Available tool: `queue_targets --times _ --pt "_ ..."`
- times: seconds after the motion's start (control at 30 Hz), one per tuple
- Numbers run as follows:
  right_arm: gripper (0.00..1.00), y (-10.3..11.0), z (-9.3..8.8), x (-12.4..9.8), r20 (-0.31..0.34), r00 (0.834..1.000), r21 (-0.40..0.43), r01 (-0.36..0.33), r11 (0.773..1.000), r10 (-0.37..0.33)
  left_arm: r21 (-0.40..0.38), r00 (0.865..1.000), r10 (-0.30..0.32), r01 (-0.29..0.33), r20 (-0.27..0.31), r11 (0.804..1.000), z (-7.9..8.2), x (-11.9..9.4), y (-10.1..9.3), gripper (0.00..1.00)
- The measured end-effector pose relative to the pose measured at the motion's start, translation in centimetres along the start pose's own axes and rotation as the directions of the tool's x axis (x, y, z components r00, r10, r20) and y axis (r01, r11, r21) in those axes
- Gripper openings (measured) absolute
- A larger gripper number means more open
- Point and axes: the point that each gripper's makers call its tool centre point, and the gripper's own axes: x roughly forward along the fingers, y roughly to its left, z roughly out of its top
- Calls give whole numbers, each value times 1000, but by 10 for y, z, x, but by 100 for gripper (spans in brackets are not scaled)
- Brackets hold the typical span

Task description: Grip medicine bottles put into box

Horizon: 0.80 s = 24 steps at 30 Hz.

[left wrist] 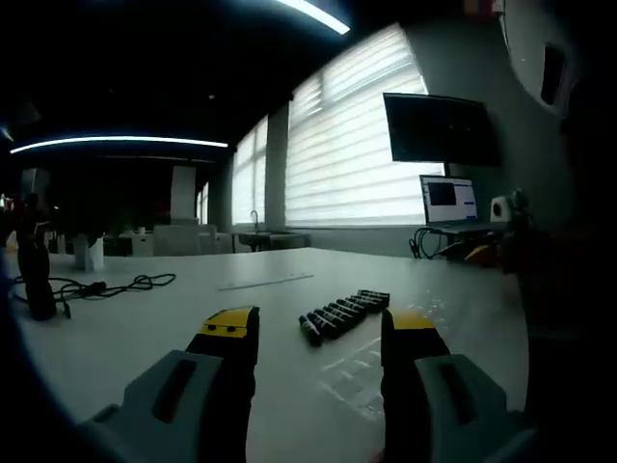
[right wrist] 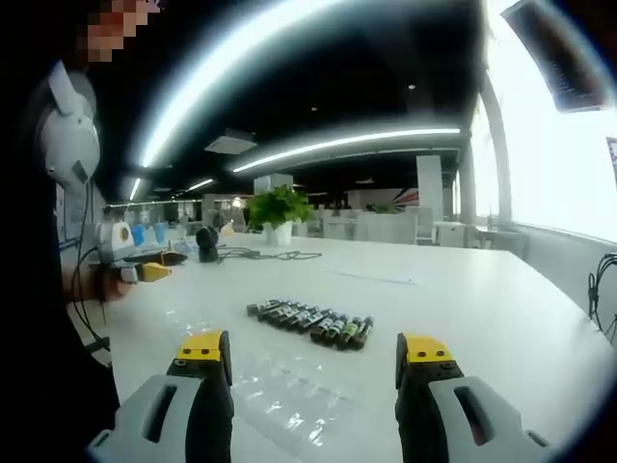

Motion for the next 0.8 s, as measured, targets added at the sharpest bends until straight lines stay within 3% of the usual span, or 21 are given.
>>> queue_targets --times 0.43,0.8 --pt "64 -4 6 -1 18 1000 17 1 1000 -1 3 1000 -10 10 16 1000 4 -1 -6 43" --pt "61 -7 2 0 9 1000 37 13 999 -13 2 1000 -13 13 10 1000 -6 3 -7 43"
